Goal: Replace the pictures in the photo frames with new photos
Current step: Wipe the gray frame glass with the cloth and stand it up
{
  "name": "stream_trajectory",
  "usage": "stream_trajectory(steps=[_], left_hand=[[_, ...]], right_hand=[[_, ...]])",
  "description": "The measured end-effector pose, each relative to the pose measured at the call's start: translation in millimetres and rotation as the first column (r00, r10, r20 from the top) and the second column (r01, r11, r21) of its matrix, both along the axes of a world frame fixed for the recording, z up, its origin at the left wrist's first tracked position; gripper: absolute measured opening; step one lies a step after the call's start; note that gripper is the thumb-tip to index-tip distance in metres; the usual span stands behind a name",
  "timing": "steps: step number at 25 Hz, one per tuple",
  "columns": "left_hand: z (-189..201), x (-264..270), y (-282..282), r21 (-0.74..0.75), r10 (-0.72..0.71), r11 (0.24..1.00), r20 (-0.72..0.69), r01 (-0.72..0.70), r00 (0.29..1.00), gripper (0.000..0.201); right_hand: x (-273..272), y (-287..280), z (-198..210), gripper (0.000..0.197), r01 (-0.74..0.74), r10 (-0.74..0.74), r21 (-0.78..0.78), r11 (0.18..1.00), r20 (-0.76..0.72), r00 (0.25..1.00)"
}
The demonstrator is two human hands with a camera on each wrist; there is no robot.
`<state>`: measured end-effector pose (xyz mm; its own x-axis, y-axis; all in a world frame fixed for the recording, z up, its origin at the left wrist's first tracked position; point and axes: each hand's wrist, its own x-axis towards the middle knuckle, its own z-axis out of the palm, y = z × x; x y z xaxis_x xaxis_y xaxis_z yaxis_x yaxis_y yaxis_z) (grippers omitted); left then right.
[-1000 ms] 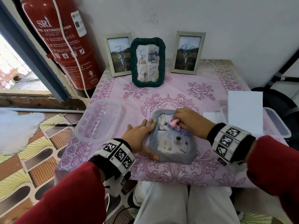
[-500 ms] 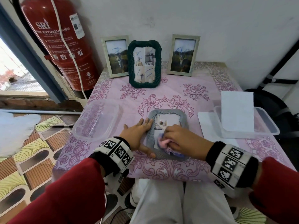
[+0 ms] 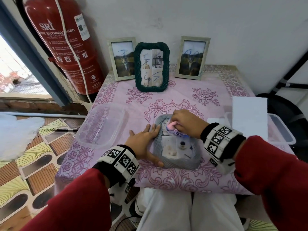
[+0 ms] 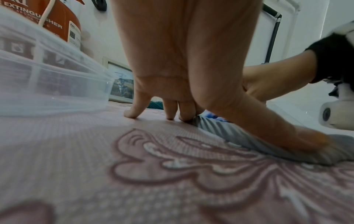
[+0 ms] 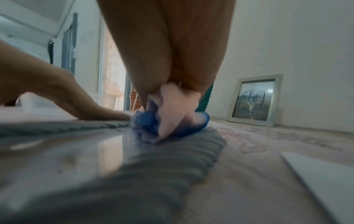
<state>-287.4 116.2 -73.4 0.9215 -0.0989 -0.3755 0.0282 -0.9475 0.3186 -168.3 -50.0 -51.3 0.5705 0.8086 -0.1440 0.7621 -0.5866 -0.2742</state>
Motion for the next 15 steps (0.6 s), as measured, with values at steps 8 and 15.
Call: stream_trajectory(steps=[8, 15], left_hand=[[0, -1, -1, 0.0, 0.004, 1.0, -0.005, -0.004, 1.0, 0.131], [0, -4, 1, -0.028, 0.011, 1.0, 0.001, -0.011, 1.0, 0.13]], right_hand=[[-66, -11, -8, 0.021, -0.199, 0.199, 0.015, 0.98, 0.01, 0.98], [-59, -68, -3, 0.012, -0.206, 0.221, -0.092, 0.974, 0.195, 0.956]])
